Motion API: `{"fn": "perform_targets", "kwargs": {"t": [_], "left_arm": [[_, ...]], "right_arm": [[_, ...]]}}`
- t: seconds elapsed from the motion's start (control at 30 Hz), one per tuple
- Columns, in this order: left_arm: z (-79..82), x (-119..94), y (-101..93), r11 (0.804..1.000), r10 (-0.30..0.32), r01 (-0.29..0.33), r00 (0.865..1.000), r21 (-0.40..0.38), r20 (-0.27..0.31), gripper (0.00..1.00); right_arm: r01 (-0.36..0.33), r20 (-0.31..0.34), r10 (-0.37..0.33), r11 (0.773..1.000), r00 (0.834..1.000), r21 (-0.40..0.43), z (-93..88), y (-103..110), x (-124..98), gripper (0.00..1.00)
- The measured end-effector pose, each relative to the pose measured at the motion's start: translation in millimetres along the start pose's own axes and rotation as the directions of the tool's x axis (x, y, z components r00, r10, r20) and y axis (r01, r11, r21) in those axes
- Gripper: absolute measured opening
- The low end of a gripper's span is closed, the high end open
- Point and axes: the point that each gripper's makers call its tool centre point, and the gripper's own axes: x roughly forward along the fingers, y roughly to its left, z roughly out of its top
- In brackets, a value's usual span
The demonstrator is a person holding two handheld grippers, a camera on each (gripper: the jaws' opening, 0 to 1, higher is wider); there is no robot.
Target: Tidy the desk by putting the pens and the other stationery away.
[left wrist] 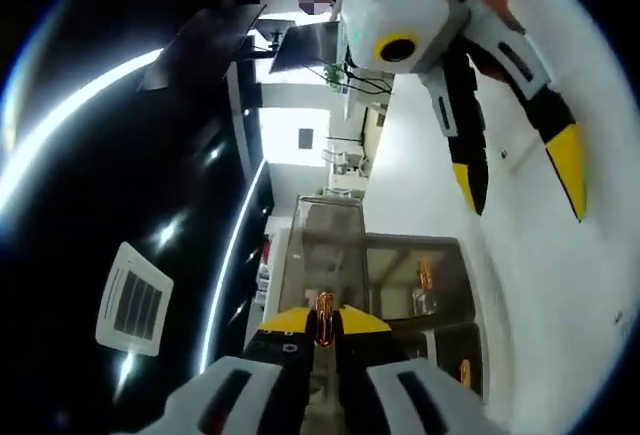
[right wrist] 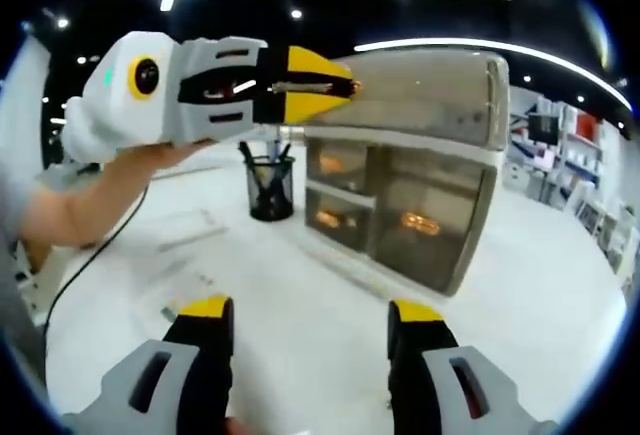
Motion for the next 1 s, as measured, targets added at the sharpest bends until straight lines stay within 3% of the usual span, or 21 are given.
{"fn": "perform_targets", "kwargs": {"t": [0.2,0.43,0.67,1.0], "left_arm": [[1.4,-6.5,-1.7,1.000,-0.002,0.002,1.000,0.028,0.003,0.09],[15.2,-13.1,-4.3,0.999,-0.018,0.017,0.999,0.046,0.029,0.09],[16.7,-18.8,-4.9,0.995,-0.041,0.039,0.999,0.086,0.019,0.09],[19.2,-22.2,-4.3,0.995,-0.059,0.056,0.998,0.085,0.031,0.09]], "right_arm": [[-0.009,-0.032,0.009,1.000,0.999,0.001,-9.2,1.2,4.5,0.59],[-0.005,-0.027,0.005,1.000,1.000,0.004,-7.4,-0.9,2.3,0.59],[0.009,-0.019,-0.009,1.000,1.000,0.012,-6.7,-4.2,0.7,0.60],[0.008,-0.035,-0.008,1.000,0.999,0.007,-12.1,-1.3,1.0,0.60]]}}
